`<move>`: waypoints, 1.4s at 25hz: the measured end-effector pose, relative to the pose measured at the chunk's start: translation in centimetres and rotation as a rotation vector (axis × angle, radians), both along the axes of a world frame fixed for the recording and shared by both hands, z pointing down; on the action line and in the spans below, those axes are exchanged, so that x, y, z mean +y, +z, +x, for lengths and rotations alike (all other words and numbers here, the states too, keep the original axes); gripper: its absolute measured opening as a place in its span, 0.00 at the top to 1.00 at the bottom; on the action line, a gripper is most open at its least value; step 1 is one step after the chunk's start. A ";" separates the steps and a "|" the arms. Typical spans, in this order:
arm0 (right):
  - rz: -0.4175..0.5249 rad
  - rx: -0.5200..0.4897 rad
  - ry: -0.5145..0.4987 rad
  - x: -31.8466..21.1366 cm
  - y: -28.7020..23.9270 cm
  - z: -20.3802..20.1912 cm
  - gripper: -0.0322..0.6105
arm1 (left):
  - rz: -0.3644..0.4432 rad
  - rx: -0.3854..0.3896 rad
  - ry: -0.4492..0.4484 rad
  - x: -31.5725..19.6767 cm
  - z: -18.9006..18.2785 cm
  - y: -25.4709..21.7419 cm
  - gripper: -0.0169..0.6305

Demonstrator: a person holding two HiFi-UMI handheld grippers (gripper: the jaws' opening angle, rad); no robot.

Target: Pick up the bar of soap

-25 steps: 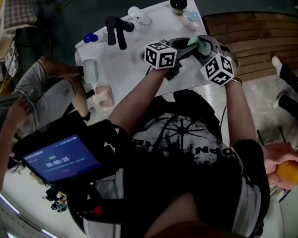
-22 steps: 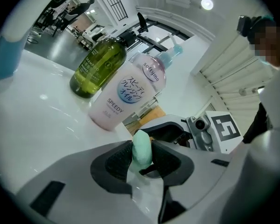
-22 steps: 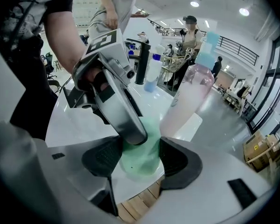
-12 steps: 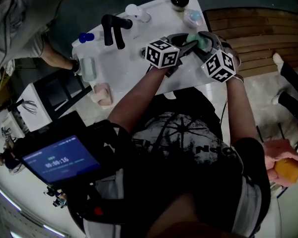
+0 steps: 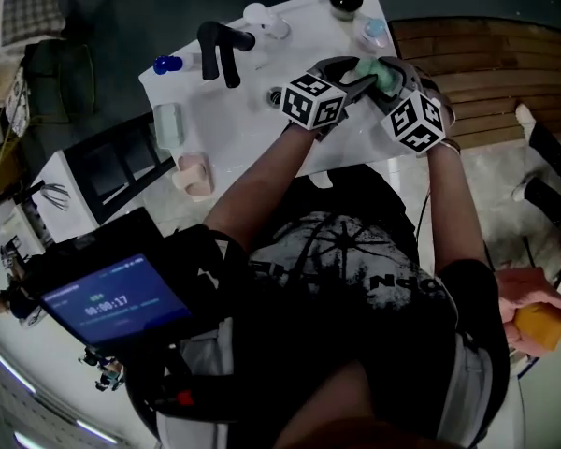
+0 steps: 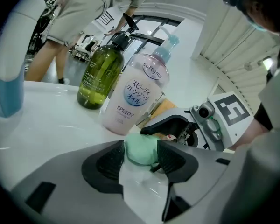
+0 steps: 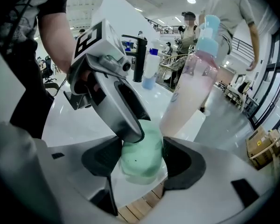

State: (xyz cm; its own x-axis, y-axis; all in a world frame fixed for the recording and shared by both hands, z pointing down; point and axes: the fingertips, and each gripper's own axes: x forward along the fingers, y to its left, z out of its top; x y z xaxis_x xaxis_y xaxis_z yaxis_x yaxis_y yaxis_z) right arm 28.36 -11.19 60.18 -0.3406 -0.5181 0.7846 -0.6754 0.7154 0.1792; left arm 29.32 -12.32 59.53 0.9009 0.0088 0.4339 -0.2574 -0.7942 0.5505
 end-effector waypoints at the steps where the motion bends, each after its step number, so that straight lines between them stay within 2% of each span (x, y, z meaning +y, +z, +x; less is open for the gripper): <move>1: 0.000 -0.001 0.000 0.0 0.0 0.0 0.53 | 0.002 -0.003 -0.002 -0.1 0.0 0.0 0.64; 7: 0.006 -0.001 0.013 -0.1 -0.1 -0.1 0.53 | 0.013 -0.022 -0.029 -0.8 -1.0 0.3 0.58; 11: 0.021 -0.032 0.038 0.0 -1.0 0.2 0.53 | 0.031 -0.010 -0.067 -1.4 -1.7 -0.5 0.58; 19: 0.109 -0.088 0.118 -0.2 -4.5 0.7 0.54 | 0.090 0.009 -0.124 -2.2 -4.5 -2.6 0.59; 21: 0.131 -0.100 0.117 -0.4 -5.0 0.3 0.57 | 0.106 0.018 -0.137 -2.4 -5.5 -3.1 0.63; 24: 0.167 -0.127 0.115 -0.8 -5.9 -0.9 0.66 | 0.142 0.044 -0.161 -2.8 -7.1 -4.3 0.74; 28: 0.204 -0.162 0.135 -0.4 -8.5 -2.7 0.79 | 0.207 0.081 -0.188 -2.4 -9.8 -7.6 0.84; 31: 0.231 -0.178 0.128 -0.3 -9.8 -4.3 0.88 | 0.228 0.122 -0.221 -2.1 -12.2 -10.1 0.91; 35: 0.263 -0.185 0.091 0.0 -11.7 -7.2 0.92 | 0.280 0.165 -0.269 -1.5 -16.1 -13.5 0.95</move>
State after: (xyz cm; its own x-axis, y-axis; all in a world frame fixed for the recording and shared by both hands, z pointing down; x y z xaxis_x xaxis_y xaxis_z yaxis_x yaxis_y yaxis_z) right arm 21.15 -11.18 48.47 -0.4082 -0.7296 0.5487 -0.7726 0.5962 0.2180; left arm 13.23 -13.80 46.03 0.9126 -0.3343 0.2354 -0.4025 -0.8355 0.3740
